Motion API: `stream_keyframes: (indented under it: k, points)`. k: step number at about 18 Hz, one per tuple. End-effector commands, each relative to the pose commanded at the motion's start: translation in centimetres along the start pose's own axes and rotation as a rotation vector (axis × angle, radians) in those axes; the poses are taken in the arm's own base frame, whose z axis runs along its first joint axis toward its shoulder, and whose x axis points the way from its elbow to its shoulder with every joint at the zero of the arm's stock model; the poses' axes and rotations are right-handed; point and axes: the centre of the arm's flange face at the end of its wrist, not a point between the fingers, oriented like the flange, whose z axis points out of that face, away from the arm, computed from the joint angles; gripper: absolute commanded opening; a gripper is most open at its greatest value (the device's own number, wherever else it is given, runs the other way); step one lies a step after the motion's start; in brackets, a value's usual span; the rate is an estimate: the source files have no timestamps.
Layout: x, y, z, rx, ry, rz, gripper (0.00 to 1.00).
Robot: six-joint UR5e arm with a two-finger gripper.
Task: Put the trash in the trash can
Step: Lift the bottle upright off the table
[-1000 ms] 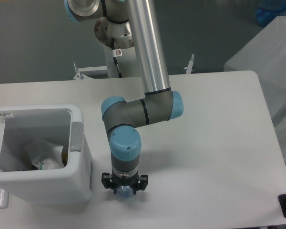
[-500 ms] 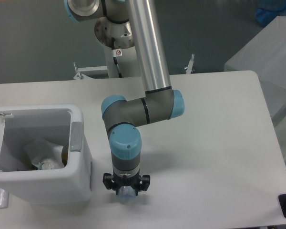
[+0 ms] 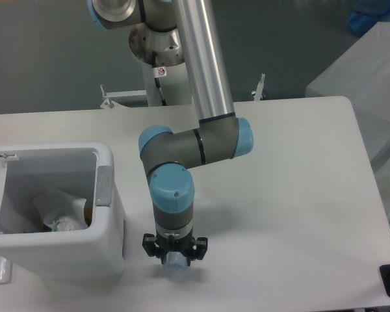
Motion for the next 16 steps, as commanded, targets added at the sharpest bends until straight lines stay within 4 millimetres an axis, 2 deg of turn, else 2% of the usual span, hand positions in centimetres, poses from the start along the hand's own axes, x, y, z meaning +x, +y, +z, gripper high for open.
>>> stream_keyframes:
  k: [1, 3, 6, 8, 11, 13, 15, 16]
  points:
    - [-0.4, -1.2, -2.1, 0.041, -0.013, -0.002, 0.59]
    - [-3.2, -3.2, -5.9, 0.123, -0.041, -0.027, 0.59]
    - [-5.9, -5.5, -10.5, 0.221, -0.076, -0.045, 0.59]
    - [-7.3, -6.2, -13.1, 0.282, -0.067, -0.069, 0.59]
    - [-10.0, -6.4, -18.5, 0.420, -0.081, -0.149, 0.59]
    - [-10.4, -6.6, -21.0, 0.515, -0.084, -0.187, 0.59]
    - [-9.9, -6.9, -21.7, 0.536, -0.072, -0.237, 0.59]
    - [-9.2, -6.9, -23.2, 0.557, -0.066, -0.262, 0.59]
